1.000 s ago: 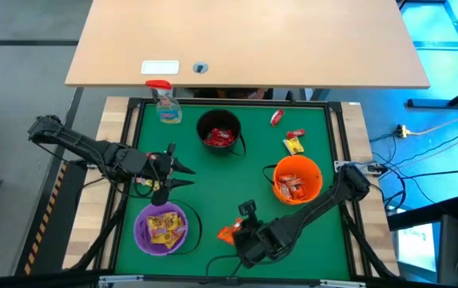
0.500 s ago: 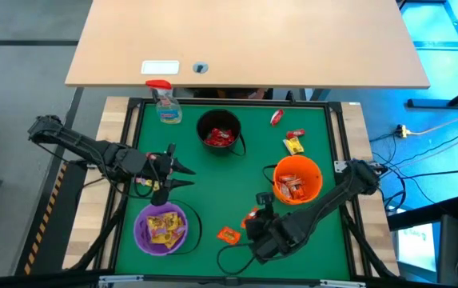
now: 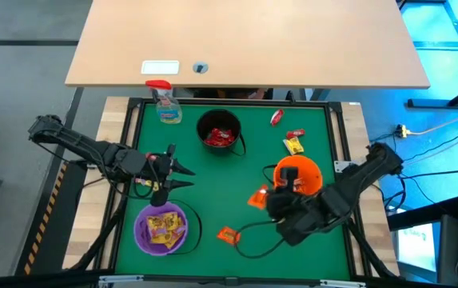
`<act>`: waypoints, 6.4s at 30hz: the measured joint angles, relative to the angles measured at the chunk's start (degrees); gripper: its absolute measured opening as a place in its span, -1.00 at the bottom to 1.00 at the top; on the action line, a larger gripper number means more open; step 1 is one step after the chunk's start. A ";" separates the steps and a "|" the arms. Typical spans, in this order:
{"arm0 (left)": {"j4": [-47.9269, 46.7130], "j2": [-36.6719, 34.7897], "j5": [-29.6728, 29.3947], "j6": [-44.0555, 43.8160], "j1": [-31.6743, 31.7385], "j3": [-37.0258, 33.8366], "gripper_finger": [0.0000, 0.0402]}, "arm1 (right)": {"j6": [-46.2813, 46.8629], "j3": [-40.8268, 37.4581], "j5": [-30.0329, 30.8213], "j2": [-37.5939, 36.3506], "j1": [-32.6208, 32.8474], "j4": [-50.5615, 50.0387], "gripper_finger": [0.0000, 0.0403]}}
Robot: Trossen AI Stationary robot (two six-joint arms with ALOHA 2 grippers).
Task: Sort candy
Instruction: Put the orange candy into the orange bucket
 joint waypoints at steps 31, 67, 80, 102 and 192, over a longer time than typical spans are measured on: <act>0.00 0.00 -0.27 0.00 0.02 0.00 -0.36 | 39.11 -59.78 -4.75 -51.49 5.85 19.70 -0.80; 0.57 0.00 -1.68 0.17 0.02 0.00 -0.36 | -1.63 -58.31 -7.68 -29.12 0.81 78.74 0.03; 0.49 0.00 -1.68 0.17 0.02 0.00 -0.36 | -6.39 -58.31 -13.18 -20.03 -0.93 89.56 0.03; -1.14 -0.02 -1.46 5.03 -0.26 2.27 -0.36 | -8.18 -45.94 -17.20 -5.47 -0.93 84.00 0.03; -0.22 -0.02 -1.53 2.88 -0.37 2.27 -0.36 | -4.85 -33.91 -22.60 5.13 -0.93 70.10 0.03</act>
